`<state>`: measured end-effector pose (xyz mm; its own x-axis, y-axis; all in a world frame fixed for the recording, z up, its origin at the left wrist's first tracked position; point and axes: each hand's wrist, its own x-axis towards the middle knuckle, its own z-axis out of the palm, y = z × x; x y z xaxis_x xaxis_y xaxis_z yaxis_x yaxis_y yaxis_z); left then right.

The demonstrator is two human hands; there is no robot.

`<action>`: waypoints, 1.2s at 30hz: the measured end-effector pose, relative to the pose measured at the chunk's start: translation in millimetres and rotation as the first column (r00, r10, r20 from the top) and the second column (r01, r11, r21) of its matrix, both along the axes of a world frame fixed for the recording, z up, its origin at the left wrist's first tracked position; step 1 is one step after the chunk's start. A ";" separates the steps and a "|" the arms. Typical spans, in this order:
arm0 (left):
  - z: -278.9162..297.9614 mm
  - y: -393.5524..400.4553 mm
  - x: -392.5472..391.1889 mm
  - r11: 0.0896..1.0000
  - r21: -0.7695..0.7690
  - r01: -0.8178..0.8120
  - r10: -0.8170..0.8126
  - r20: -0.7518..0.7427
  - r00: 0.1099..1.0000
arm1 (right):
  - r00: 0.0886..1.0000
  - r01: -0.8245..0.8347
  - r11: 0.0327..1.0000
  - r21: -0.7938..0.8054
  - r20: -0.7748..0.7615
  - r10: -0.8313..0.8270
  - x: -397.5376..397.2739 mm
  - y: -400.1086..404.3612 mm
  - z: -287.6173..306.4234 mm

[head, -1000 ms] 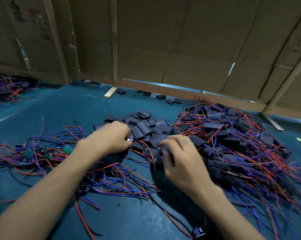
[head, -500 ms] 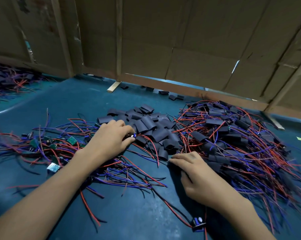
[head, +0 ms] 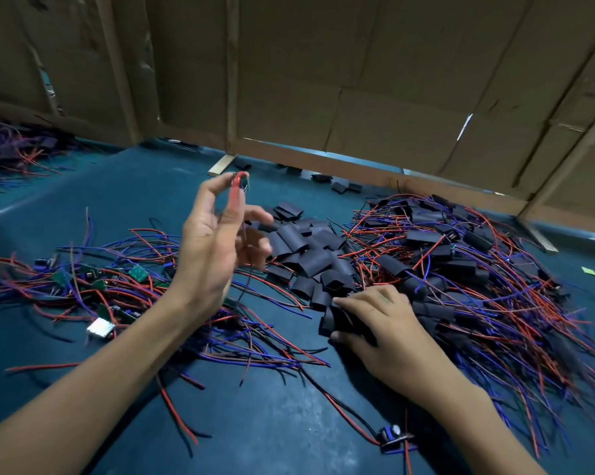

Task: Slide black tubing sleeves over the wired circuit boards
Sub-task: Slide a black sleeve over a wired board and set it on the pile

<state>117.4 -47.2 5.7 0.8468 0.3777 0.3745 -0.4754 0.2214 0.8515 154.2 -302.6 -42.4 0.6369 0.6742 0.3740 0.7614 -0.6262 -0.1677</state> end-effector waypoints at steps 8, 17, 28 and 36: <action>0.7 -5.8 2.6 0.604 -0.742 0.291 -0.437 -0.003 0.900 | 0.998 -0.062 0.855 0.514 0.018 0.061 -18.4 10.9 8.6; 2.4 -22.5 -7.3 0.599 -0.638 0.484 -0.577 0.074 0.813 | 0.950 0.011 0.826 0.564 -0.263 0.167 -31.1 24.8 6.2; 0.3 -47.1 -15.1 0.769 -0.388 0.508 -0.513 0.100 0.852 | 0.741 0.220 0.678 0.701 -0.572 0.351 -45.9 41.5 -0.6; 2.9 -44.5 -14.8 0.907 -0.223 0.356 -0.349 0.071 0.934 | 0.555 0.381 0.558 0.737 -0.665 0.500 -49.6 40.0 11.1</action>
